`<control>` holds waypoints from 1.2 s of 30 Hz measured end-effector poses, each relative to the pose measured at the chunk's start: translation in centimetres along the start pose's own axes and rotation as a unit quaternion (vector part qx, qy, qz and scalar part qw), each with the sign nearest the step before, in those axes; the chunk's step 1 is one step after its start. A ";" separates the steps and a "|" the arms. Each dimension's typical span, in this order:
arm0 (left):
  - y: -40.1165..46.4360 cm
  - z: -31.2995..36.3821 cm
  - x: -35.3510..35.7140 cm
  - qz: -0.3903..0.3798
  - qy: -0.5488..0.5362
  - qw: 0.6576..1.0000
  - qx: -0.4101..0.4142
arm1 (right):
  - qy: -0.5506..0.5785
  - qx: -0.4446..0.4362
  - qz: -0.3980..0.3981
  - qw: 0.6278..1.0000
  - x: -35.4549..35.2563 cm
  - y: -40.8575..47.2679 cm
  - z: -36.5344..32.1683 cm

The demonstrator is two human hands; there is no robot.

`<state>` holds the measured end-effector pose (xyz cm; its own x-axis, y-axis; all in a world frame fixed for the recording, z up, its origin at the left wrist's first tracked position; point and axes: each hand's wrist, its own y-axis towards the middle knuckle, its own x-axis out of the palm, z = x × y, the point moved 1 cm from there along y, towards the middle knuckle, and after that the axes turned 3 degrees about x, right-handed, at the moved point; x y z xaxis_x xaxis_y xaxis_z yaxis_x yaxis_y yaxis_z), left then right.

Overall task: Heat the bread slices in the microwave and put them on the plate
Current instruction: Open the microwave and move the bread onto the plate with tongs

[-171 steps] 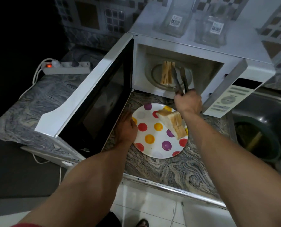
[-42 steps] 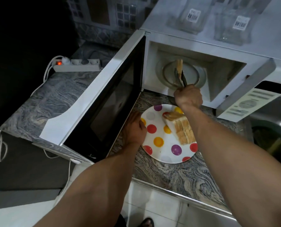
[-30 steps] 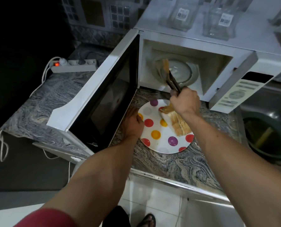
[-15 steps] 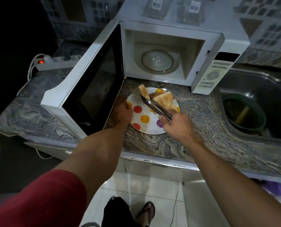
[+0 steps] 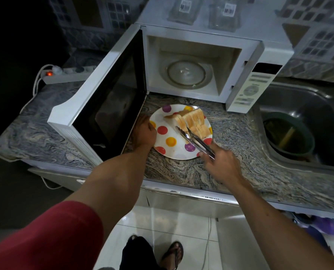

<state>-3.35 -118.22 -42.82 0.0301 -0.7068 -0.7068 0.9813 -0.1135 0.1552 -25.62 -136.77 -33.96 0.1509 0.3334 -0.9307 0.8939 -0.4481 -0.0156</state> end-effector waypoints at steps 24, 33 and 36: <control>-0.4 0.8 -0.6 0.018 -0.035 0.999 0.013 | 0.032 -0.054 0.077 0.995 -0.8 0.1 -2.2; -0.4 0.7 -0.6 0.007 -0.022 1.000 0.012 | -0.037 -0.011 0.027 0.999 3.3 1.2 -5.8; -0.3 0.7 -0.6 -0.003 -0.023 1.000 0.009 | -0.042 0.002 0.040 0.998 3.4 1.2 -5.3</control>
<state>-3.83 -118.23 -42.00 0.0144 -0.7368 -0.6760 0.9781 -0.1299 0.1626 -21.77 -131.80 -35.19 0.1856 0.2260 -0.9563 0.8786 -0.4739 0.0585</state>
